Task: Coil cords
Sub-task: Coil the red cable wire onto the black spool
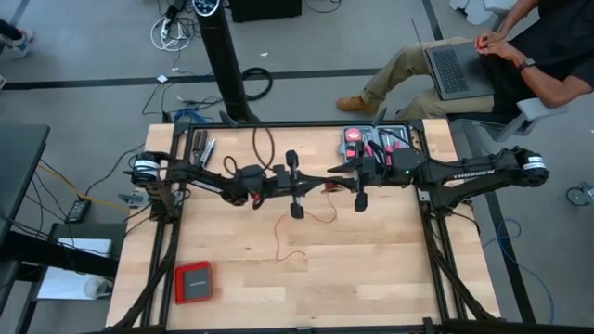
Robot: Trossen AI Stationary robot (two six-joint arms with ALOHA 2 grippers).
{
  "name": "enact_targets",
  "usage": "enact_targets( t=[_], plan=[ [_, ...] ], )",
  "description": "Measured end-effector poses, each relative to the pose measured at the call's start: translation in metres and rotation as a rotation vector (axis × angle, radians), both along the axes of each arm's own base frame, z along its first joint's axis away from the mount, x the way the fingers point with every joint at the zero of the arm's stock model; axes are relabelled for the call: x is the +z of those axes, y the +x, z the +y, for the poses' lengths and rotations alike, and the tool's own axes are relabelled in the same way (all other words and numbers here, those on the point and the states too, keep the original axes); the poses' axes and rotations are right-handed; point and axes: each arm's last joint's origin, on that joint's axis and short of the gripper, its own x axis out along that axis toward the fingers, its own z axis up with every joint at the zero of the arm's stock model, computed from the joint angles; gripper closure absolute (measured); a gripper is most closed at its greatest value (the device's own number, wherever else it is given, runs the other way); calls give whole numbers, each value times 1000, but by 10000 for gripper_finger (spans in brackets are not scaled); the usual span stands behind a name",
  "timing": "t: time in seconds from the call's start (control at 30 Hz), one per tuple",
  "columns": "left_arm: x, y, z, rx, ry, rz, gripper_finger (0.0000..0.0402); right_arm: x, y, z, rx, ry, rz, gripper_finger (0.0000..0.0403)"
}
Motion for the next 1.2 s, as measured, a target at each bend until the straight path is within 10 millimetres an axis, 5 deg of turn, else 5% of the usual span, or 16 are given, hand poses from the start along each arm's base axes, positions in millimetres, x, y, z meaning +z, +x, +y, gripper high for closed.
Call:
enact_targets(
  t=[0.23, 0.43, 0.77, 1.03, 1.2],
  plan=[
    [9, 10, 3, -5, 0, 80, 402, -6, -1, 0, 1, -1, 64, 319],
    [21, 3, 4, 12, -3, 120, 402, -6, -1, 1, 6, -62, 81, 392],
    [22, 2, 6, 48, -17, 130, 397, -7, -1, 0, -26, -90, 87, 400],
    [54, -14, 7, 100, -18, 93, 332, -8, -3, -2, -71, -93, 93, 401],
    [55, -23, 5, 58, -15, 200, 300, 2, -7, -2, -84, -103, 23, 402]
  ],
)
